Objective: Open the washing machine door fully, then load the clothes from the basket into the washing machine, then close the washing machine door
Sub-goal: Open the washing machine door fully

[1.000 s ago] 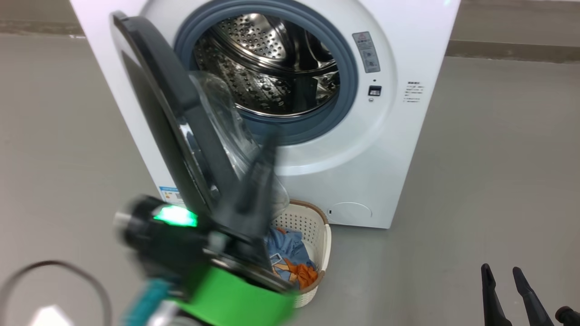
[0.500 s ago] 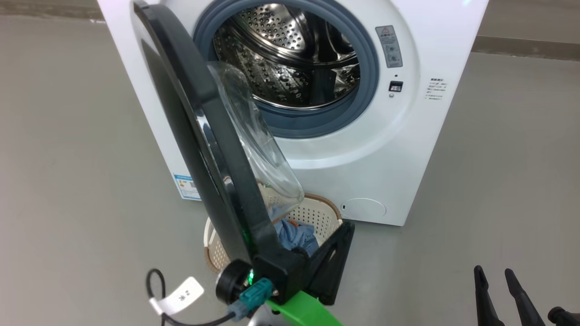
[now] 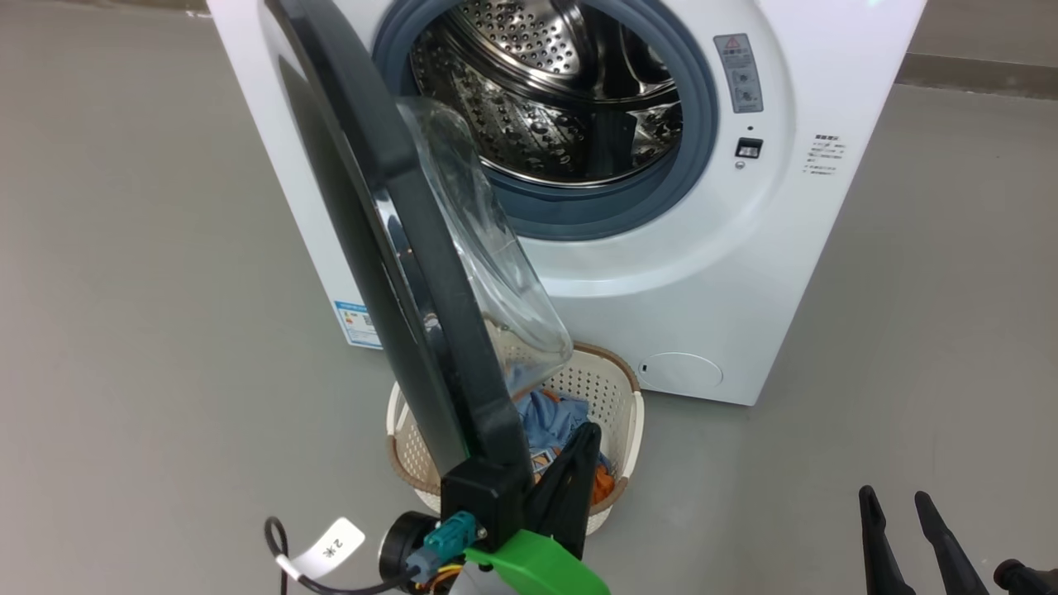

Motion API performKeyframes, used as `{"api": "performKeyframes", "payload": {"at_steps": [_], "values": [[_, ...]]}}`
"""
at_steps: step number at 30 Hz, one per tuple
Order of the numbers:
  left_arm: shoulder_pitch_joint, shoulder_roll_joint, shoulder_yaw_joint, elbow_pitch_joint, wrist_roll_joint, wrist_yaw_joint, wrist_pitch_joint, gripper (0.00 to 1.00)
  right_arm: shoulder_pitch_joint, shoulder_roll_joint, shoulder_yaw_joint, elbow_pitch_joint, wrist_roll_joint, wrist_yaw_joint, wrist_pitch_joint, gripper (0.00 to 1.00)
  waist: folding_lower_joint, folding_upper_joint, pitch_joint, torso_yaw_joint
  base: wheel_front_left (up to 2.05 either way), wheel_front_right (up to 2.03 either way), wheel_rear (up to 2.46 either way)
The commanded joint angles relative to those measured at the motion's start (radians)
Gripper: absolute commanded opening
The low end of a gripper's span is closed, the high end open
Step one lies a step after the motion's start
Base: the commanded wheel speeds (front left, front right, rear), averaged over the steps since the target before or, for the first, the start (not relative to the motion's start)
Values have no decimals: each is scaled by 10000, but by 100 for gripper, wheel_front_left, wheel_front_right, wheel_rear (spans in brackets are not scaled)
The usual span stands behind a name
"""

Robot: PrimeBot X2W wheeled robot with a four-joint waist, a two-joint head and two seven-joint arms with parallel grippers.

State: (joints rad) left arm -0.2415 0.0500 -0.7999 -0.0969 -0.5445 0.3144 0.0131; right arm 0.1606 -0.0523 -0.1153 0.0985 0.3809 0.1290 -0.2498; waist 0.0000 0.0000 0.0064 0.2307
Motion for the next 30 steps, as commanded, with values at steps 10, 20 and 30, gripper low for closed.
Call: {"api": "performKeyframes", "payload": {"at_steps": [10, 20, 30], "values": [[-402, 3, 109, 474, -445, 417, -666, 0, -349, -328, 213, -225, 54, 17, -120, 100, 0, 0, 149, 612, 0, 0, 0], [-774, 3, -233, 1241, -995, 874, -1505, 0, -383, -402, 276, -275, 44, 17, -120, 100, 0, 0, 222, 1375, 0, 0, 0], [-1044, 3, -432, 1542, -1250, 1251, -1888, 0, -351, -426, 260, -288, 66, 17, -120, 100, 0, 0, 276, 1868, 0, 0, 0]]}}
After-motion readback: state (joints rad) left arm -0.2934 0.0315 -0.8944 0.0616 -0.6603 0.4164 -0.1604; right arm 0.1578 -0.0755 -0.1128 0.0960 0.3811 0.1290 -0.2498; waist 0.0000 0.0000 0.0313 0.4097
